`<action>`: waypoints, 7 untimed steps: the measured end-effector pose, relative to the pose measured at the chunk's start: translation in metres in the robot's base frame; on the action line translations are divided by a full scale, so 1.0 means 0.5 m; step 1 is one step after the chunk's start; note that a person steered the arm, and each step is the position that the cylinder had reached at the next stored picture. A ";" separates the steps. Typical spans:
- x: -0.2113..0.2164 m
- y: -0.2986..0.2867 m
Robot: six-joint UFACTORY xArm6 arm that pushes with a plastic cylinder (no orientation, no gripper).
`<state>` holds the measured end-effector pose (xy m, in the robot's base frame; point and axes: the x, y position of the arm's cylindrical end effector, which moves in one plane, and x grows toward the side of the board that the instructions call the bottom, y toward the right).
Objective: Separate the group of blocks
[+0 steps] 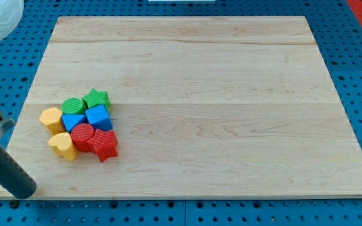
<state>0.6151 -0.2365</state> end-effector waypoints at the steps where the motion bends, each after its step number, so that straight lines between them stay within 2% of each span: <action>1: -0.012 0.042; 2: -0.045 0.087; 7: -0.048 0.092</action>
<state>0.5912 -0.1903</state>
